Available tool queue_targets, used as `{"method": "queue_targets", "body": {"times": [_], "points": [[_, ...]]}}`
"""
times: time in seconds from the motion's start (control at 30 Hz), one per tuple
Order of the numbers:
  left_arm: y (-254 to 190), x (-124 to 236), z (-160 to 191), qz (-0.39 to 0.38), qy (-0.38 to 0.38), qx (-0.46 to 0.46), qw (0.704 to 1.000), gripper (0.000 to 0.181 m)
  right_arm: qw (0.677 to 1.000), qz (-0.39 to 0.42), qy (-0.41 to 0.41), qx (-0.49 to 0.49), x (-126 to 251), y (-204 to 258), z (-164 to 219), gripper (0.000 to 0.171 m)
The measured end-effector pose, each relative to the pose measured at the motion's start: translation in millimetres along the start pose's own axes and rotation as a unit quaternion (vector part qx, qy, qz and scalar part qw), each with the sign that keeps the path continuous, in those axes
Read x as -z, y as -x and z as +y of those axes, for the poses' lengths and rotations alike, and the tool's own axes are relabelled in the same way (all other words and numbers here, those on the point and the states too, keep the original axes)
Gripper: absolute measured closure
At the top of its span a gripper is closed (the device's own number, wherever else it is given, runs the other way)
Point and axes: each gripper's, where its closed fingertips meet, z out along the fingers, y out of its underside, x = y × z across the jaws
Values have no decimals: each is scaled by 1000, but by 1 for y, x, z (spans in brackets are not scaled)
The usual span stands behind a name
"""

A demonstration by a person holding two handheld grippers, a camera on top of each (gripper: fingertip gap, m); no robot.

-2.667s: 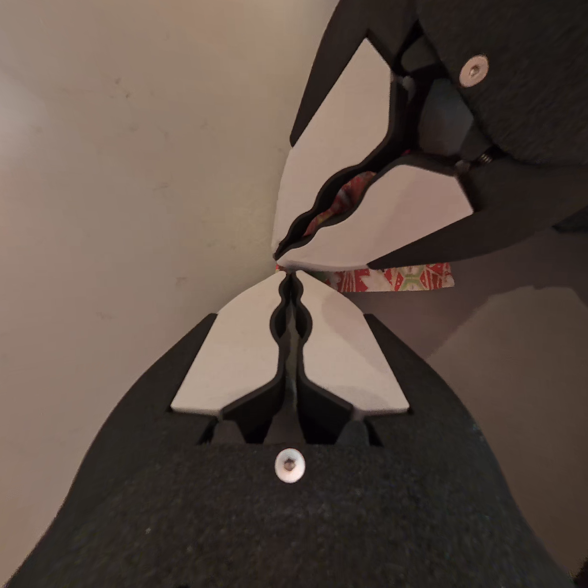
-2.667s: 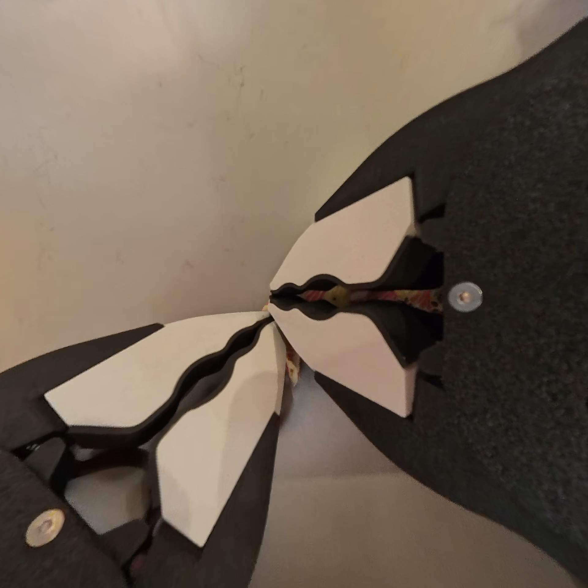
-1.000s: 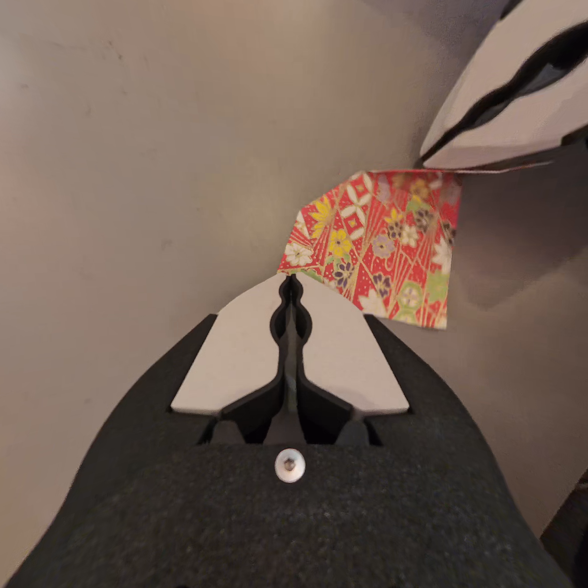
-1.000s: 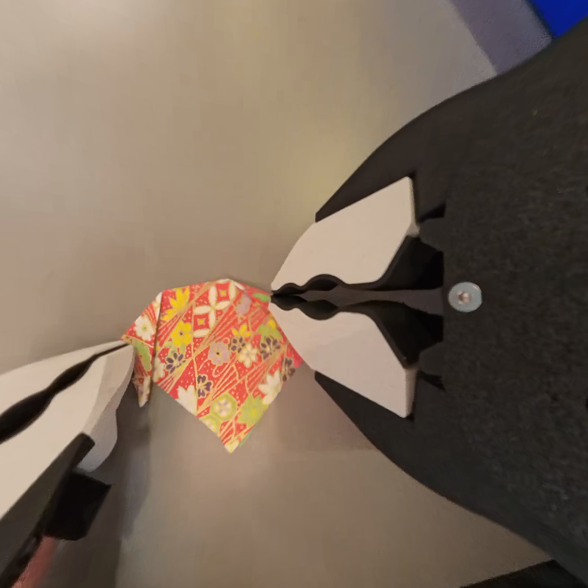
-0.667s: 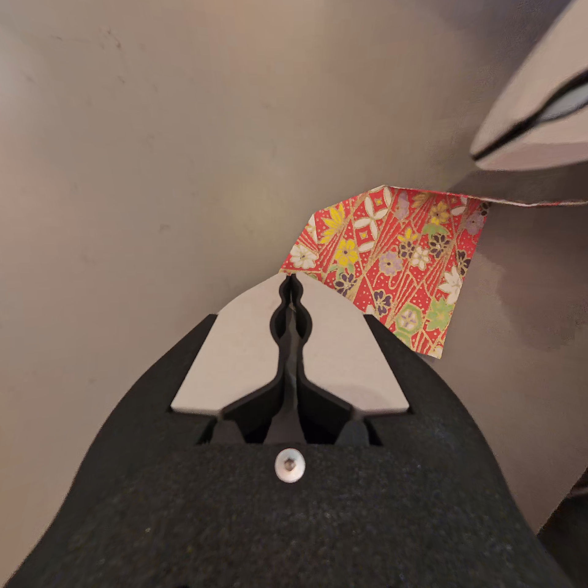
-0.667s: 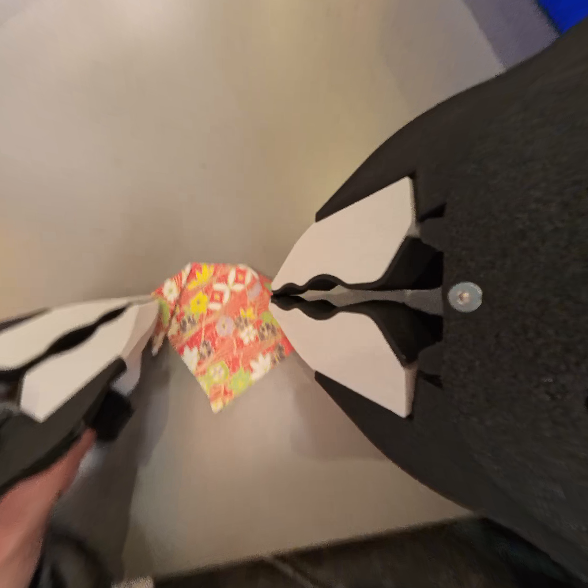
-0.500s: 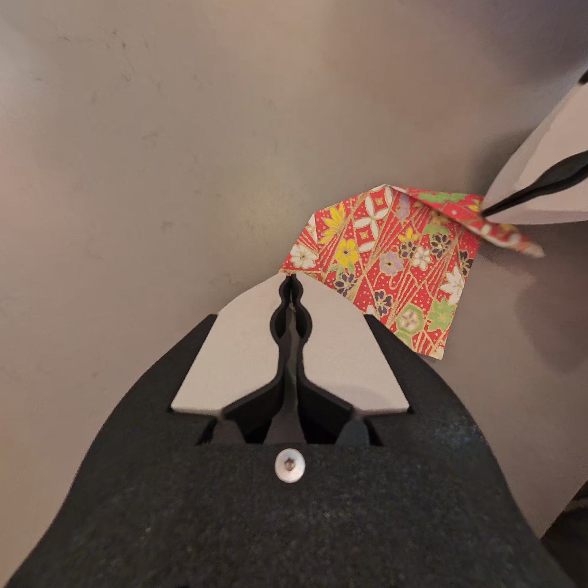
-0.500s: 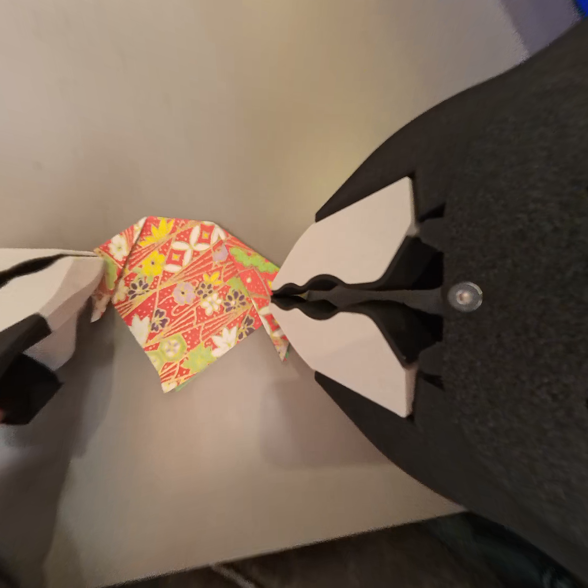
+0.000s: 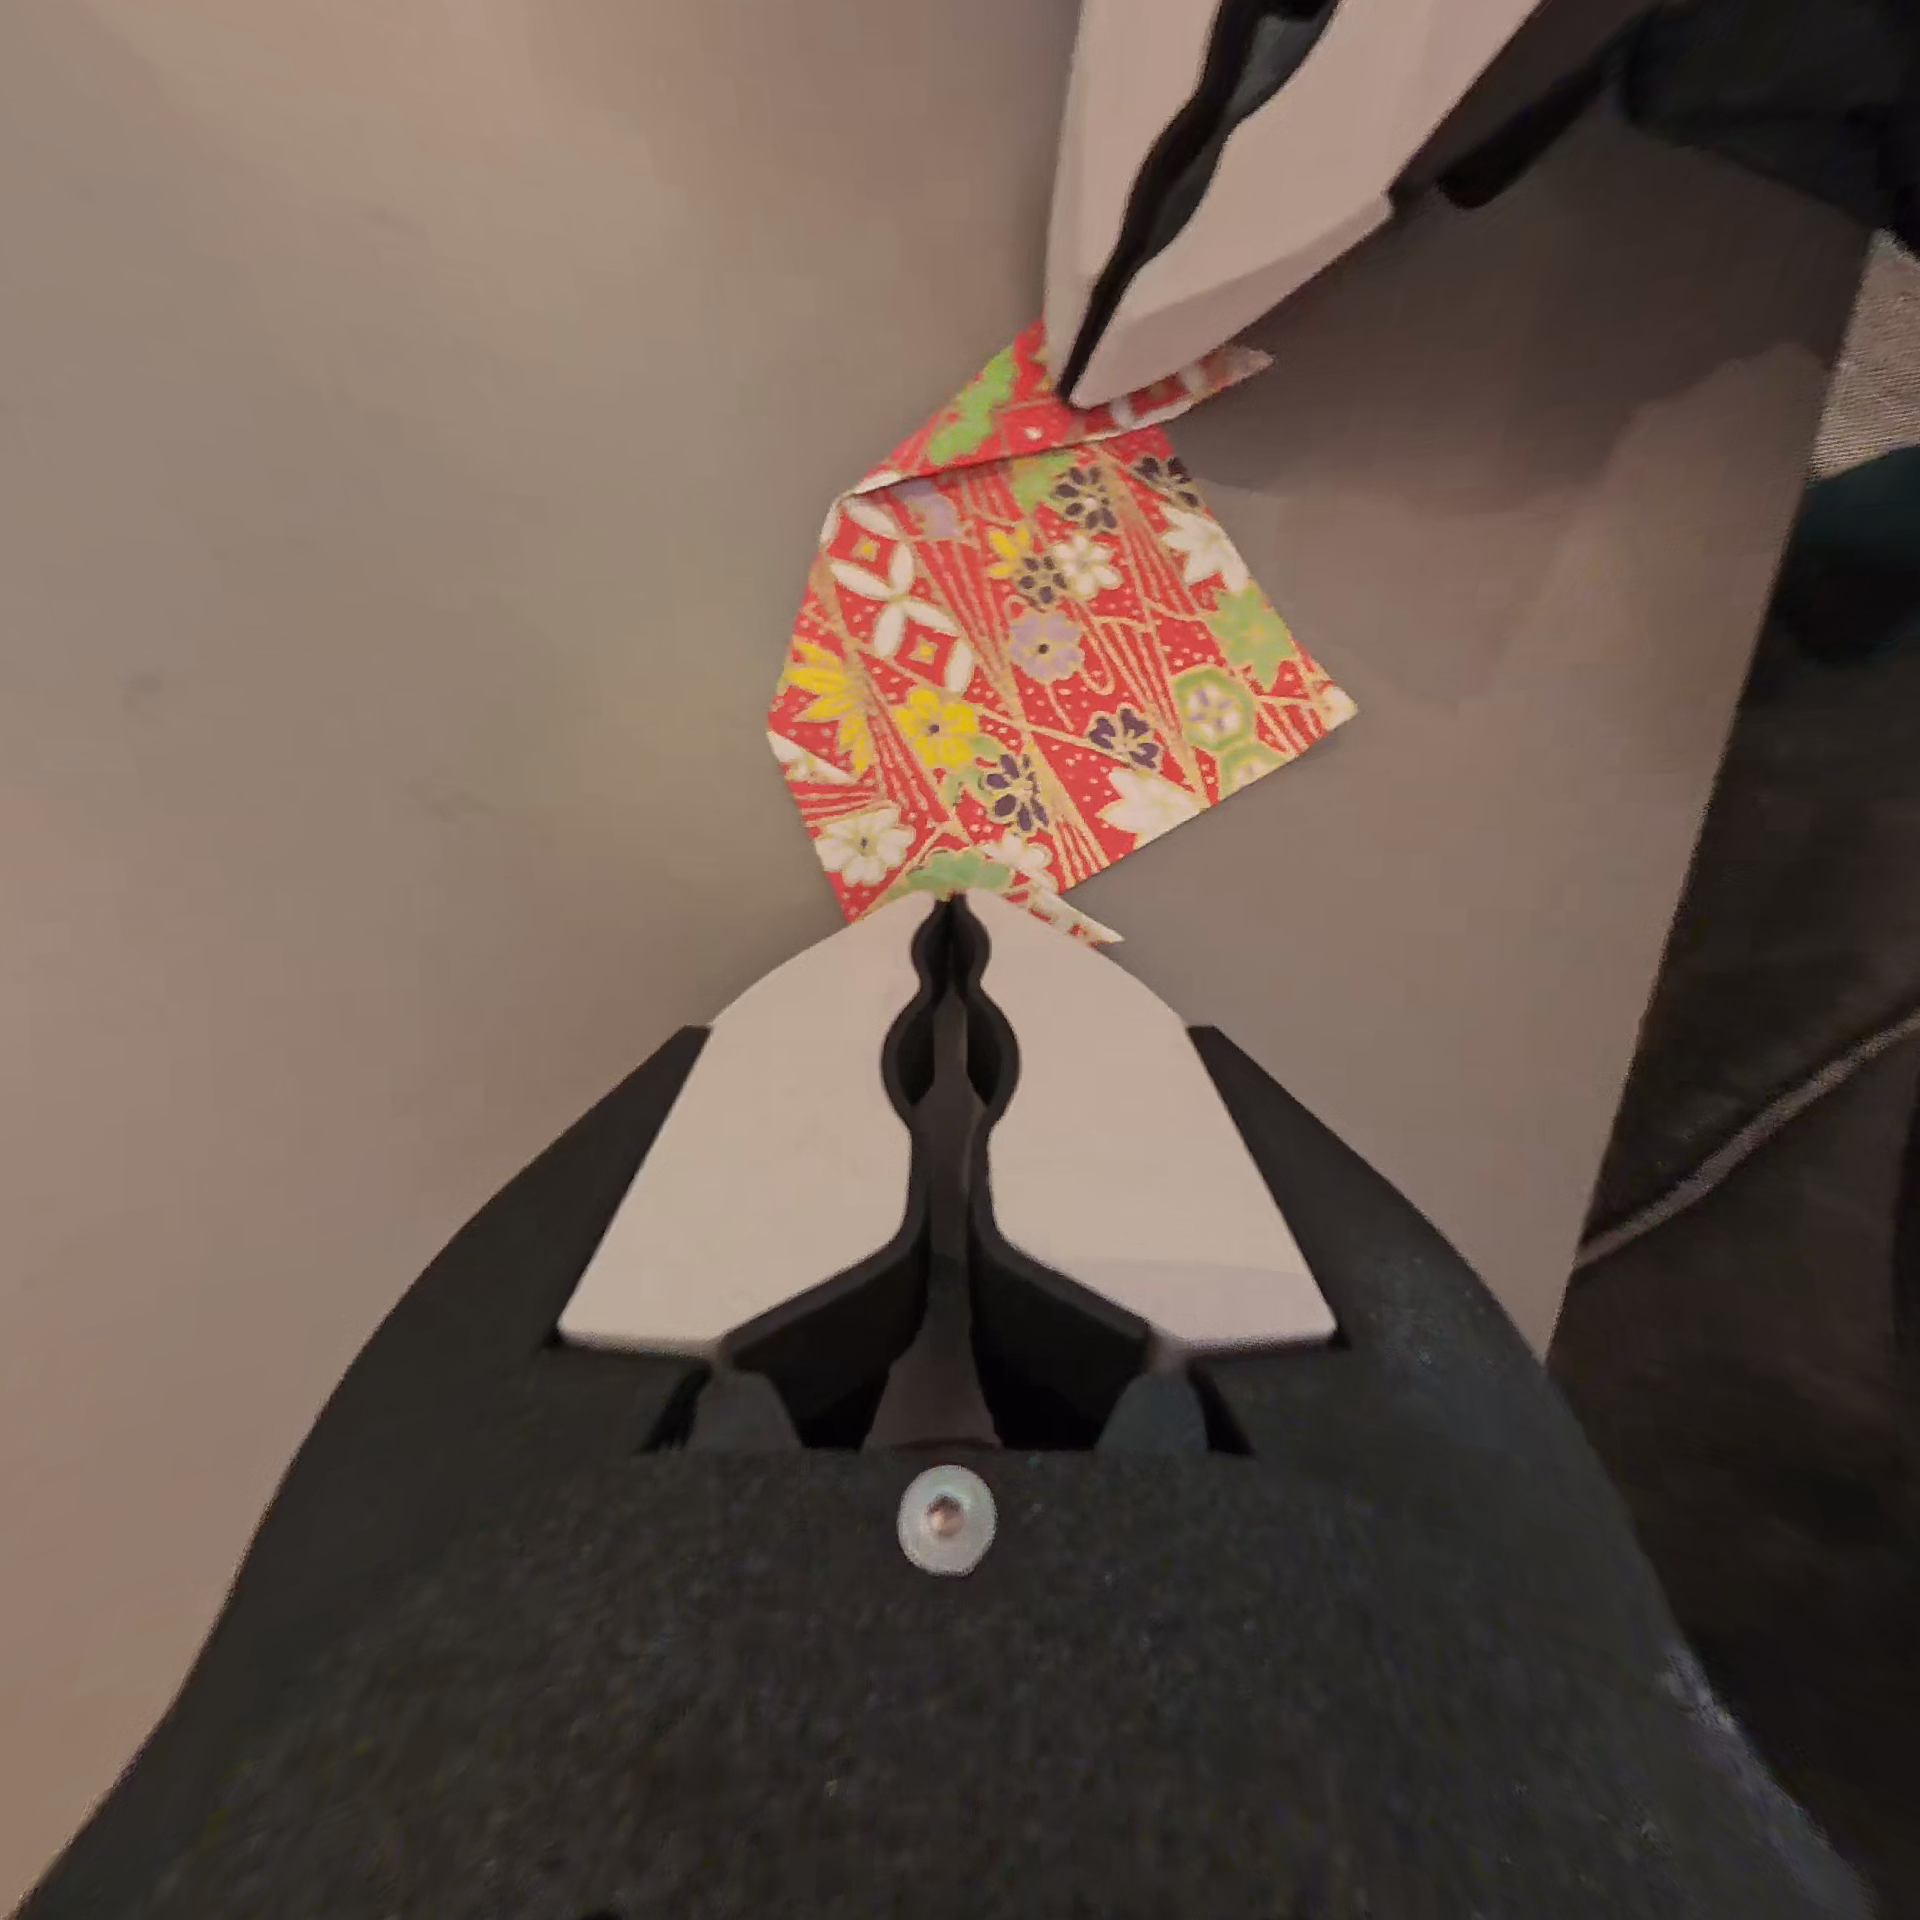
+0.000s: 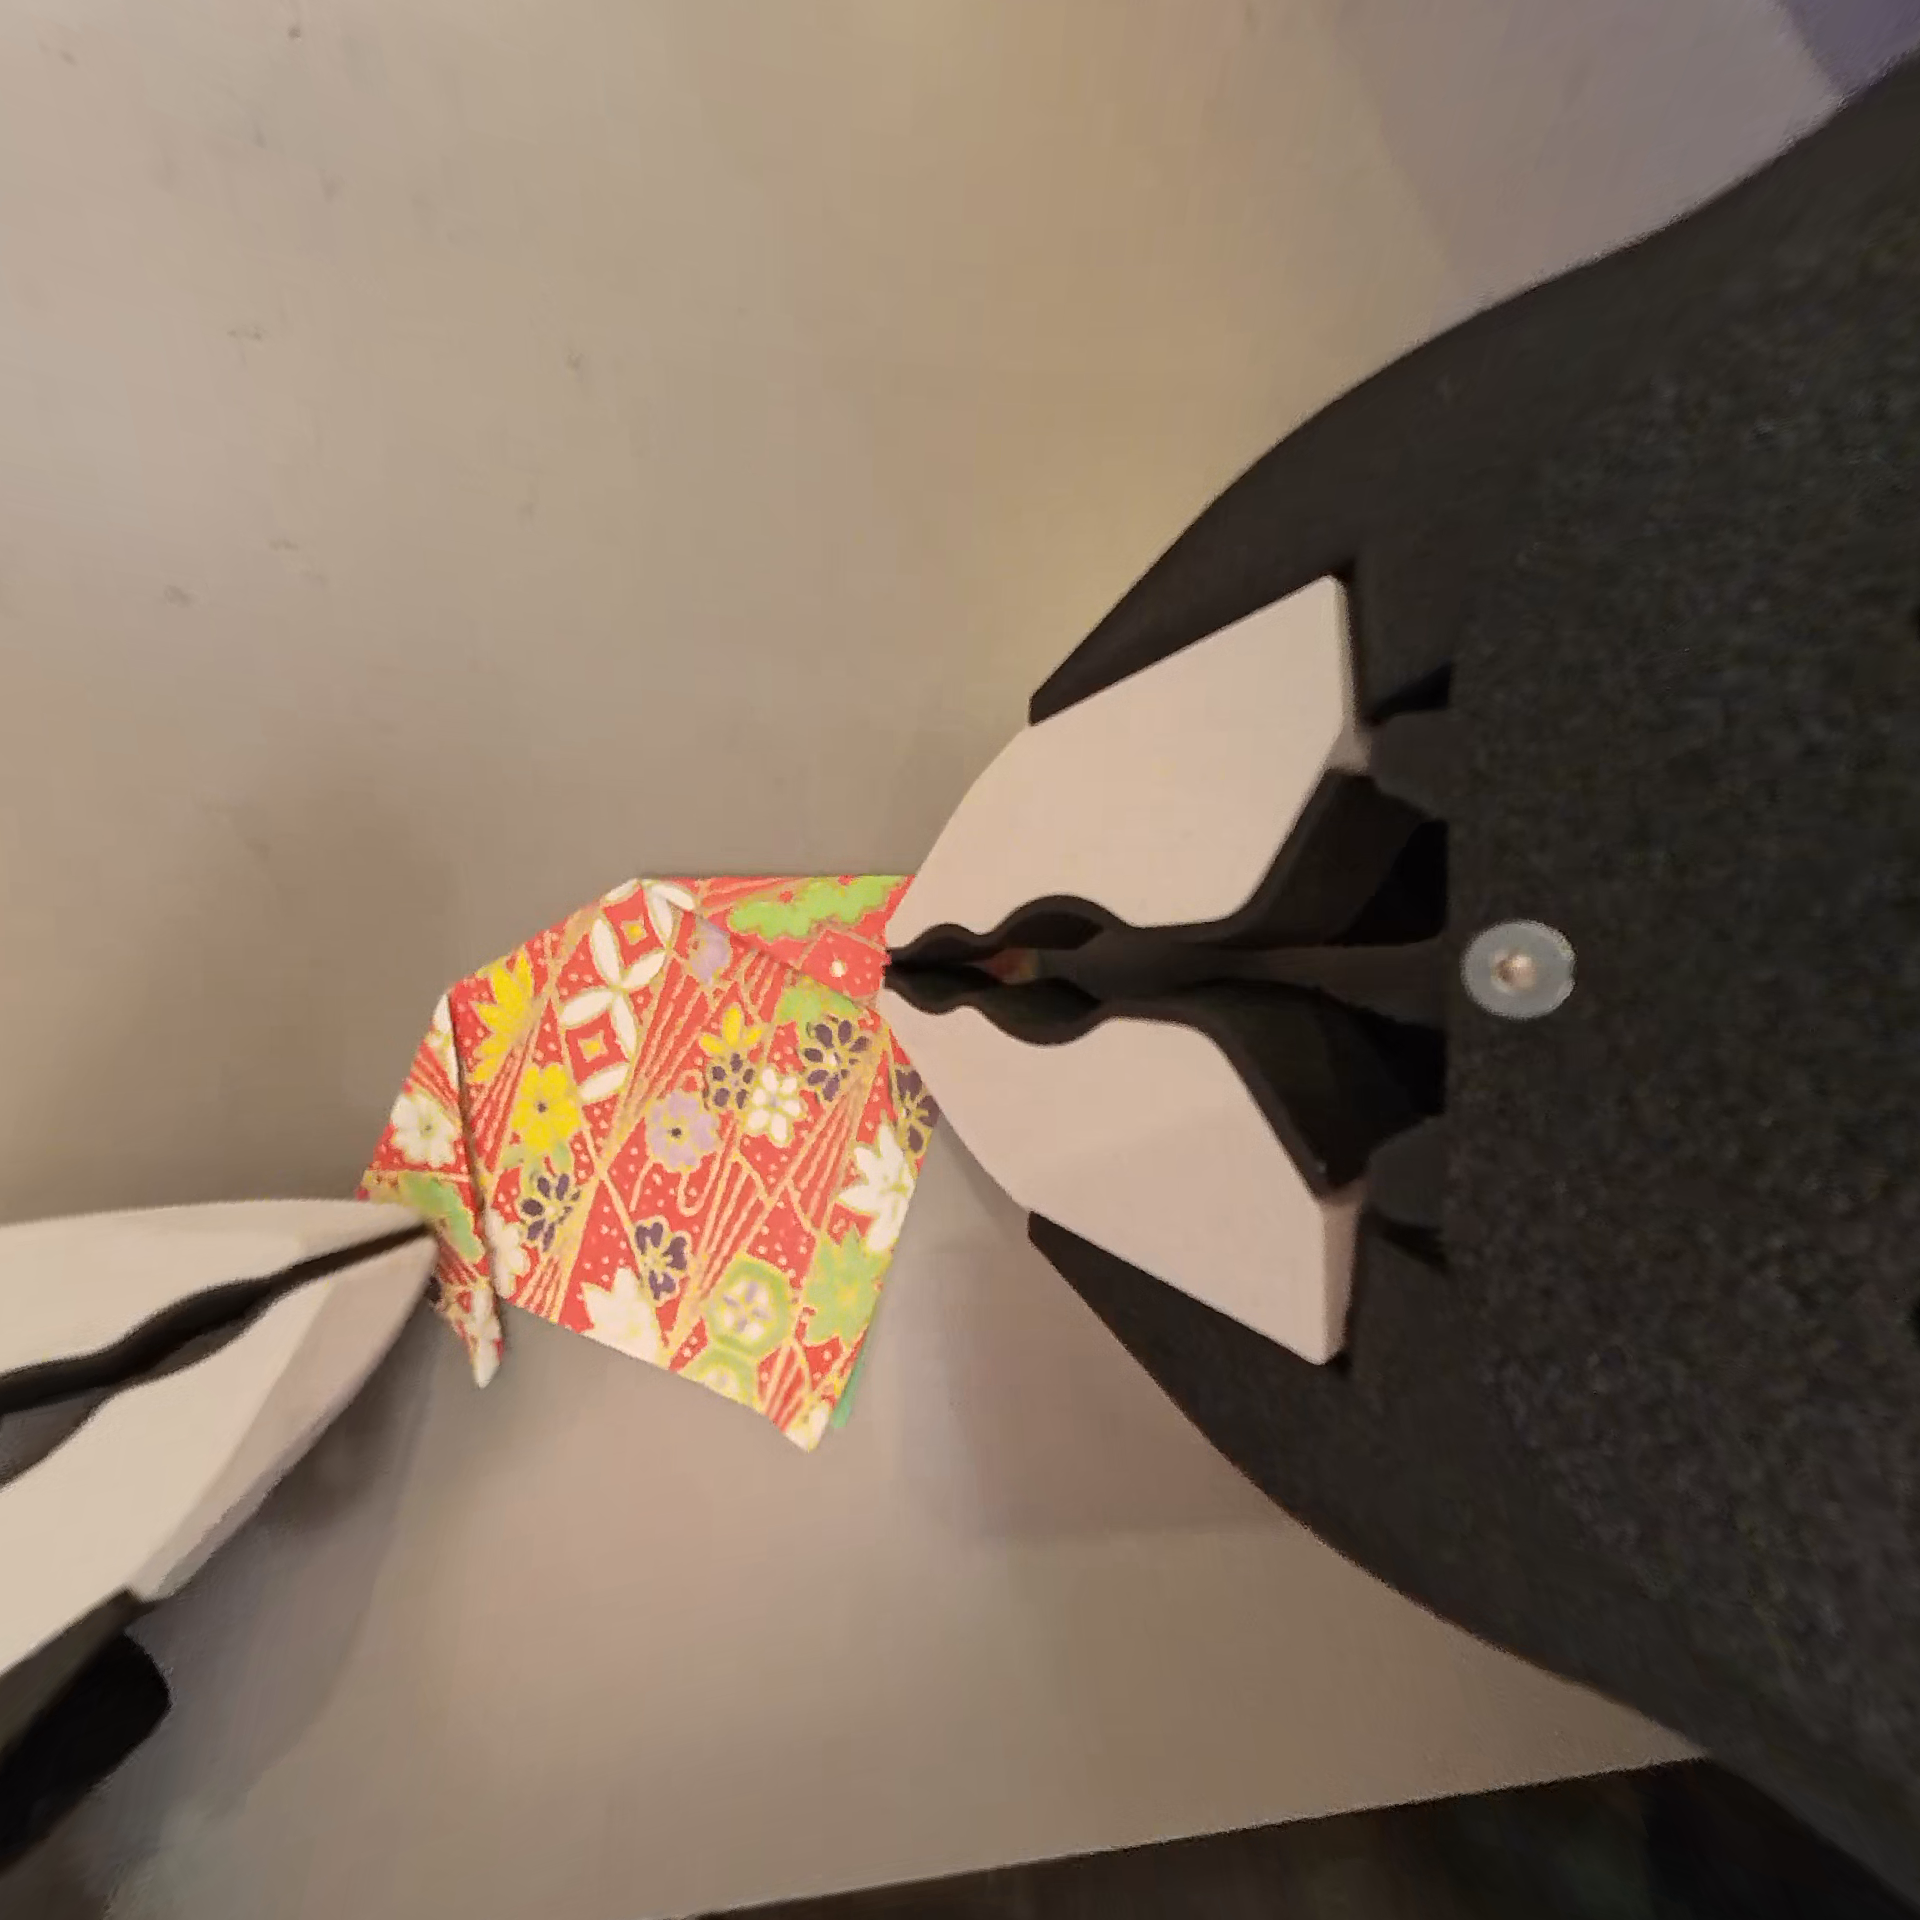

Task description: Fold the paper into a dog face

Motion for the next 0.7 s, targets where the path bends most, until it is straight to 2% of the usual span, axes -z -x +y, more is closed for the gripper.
{"method": "queue_targets", "body": {"times": [0.13,0.7], "points": [[-4,-1,-1,7,-16,-7,1000,181,1000,8,-10,-4,1,0,1,171],[-4,-1,-1,-14,0,-10,1000,181,1000,12,-13,-2,1,0,1,171]]}}
